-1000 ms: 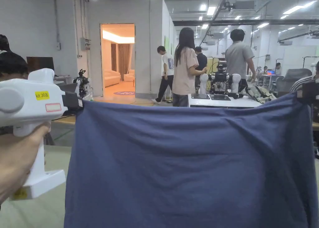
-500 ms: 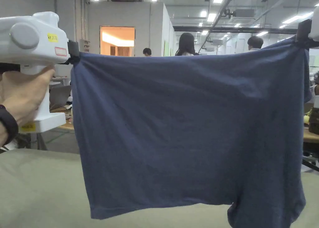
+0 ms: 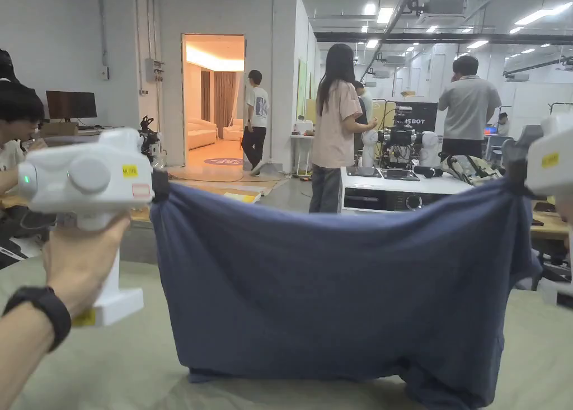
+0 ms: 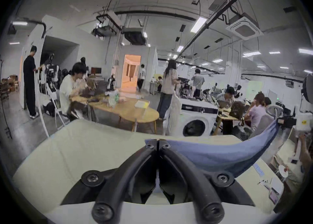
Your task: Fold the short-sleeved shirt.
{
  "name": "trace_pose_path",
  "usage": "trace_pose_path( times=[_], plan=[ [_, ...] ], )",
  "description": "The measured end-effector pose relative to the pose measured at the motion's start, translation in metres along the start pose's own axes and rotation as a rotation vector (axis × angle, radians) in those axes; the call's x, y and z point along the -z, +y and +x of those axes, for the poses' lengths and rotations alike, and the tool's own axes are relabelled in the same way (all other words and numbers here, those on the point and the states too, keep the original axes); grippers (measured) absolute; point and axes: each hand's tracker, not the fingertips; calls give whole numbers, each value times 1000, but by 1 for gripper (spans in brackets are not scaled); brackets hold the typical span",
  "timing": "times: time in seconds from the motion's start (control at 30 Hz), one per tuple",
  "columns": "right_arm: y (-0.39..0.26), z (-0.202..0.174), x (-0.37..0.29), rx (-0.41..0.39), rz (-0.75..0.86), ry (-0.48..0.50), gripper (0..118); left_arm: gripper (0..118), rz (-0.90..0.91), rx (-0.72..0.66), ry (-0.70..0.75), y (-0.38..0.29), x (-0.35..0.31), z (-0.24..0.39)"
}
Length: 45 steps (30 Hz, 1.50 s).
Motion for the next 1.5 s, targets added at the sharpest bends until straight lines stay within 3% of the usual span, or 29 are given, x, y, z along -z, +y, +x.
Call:
trace_pose_path(
  times=[0.13, 0.27, 0.37, 0.6, 0.73, 0.9, 0.97, 1.0, 1.03, 1.07, 1.1, 1.3, 1.5],
  plan=[
    [-68, 10, -17, 22, -114, 20, 0, 0, -85, -54, -12, -53, -22, -16],
    [-130, 24, -84, 29, -122, 93, 0, 0, -97, -81, -39, -101, -84, -29],
    [-179, 30, -145, -23, -138, 102, 0, 0, -146, -45, -110, -142, -141, -31],
    [-302, 44, -251, -20, -328, 177, 0, 0, -291, -112, -127, -252, -234, -51],
    [-360, 49, -265, -46, -461, 147, 0, 0, -470, -120, -131, -318, -253, -70],
    [-407, 54, -259, -55, -548, 128, 0, 0, -510, -206, -107, -363, -260, -88],
    [-418, 52, -260, -77, -569, 127, 14, 0, -538, -206, -92, -367, -256, -89],
    [-421, 50, -261, -94, -583, 111, 40, 7, -568, -185, -67, -369, -259, -83],
    [-424, 50, -265, -88, -577, 107, 56, 23, -591, -143, -30, -368, -258, -81],
    [-425, 52, -269, -77, -571, 112, 63, 43, -598, -106, -16, -367, -258, -80],
    [-423, 54, -277, -70, -559, 122, 63, 58, -590, -74, -16, -365, -260, -79],
    [-383, 27, -293, -118, -380, 101, 63, 59, -388, 104, -40, -325, -282, -32],
    [-355, -28, -260, -51, -301, 188, 63, 59, -233, 150, -136, -290, -256, 29]
  ],
)
